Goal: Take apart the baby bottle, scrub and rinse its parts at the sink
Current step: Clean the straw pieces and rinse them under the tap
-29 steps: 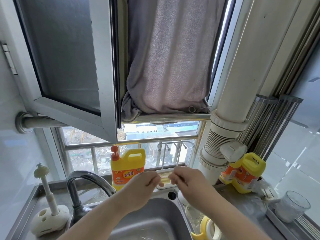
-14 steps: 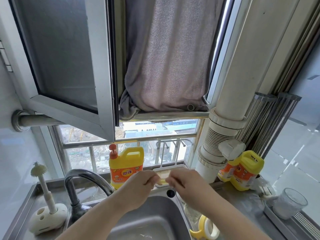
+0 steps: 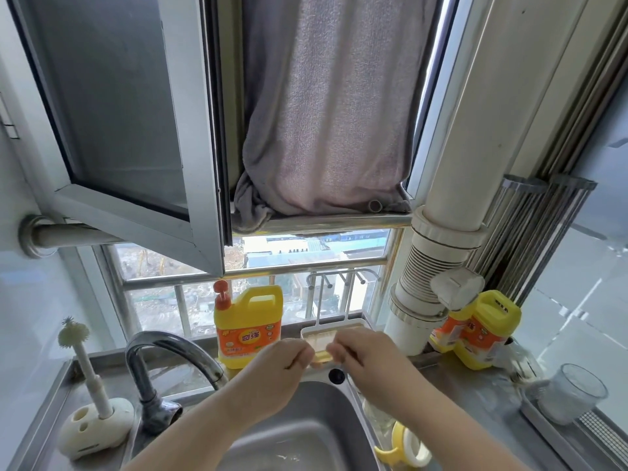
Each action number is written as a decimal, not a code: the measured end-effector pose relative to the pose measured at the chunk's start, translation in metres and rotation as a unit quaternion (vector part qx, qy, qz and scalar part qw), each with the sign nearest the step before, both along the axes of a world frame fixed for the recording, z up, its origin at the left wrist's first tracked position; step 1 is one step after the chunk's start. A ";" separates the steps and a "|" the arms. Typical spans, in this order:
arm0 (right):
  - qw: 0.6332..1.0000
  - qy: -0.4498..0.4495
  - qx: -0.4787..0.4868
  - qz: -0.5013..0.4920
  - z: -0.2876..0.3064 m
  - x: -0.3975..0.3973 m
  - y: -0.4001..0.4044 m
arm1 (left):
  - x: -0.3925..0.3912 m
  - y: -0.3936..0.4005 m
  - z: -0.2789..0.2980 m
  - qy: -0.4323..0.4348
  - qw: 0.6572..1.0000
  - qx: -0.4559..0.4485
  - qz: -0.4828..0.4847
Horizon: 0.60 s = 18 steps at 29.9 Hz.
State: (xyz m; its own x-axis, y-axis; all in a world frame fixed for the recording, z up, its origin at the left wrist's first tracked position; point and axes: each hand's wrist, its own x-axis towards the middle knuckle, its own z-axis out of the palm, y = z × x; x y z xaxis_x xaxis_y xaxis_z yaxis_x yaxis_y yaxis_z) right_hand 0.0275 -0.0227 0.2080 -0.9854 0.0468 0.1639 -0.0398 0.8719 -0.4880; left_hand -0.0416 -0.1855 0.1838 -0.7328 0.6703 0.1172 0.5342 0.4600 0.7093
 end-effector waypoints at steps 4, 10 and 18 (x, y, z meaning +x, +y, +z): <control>0.999 0.028 -0.015 -0.040 0.003 -0.005 0.004 | 0.003 -0.002 -0.002 -0.081 0.996 0.042 -0.001; 0.998 0.030 -0.026 -0.053 0.004 -0.009 0.008 | 0.003 -0.001 -0.002 -0.035 0.999 0.032 0.014; 0.999 0.023 -0.022 -0.038 -0.001 -0.006 0.002 | 0.002 -0.004 -0.007 -0.066 0.997 0.042 0.021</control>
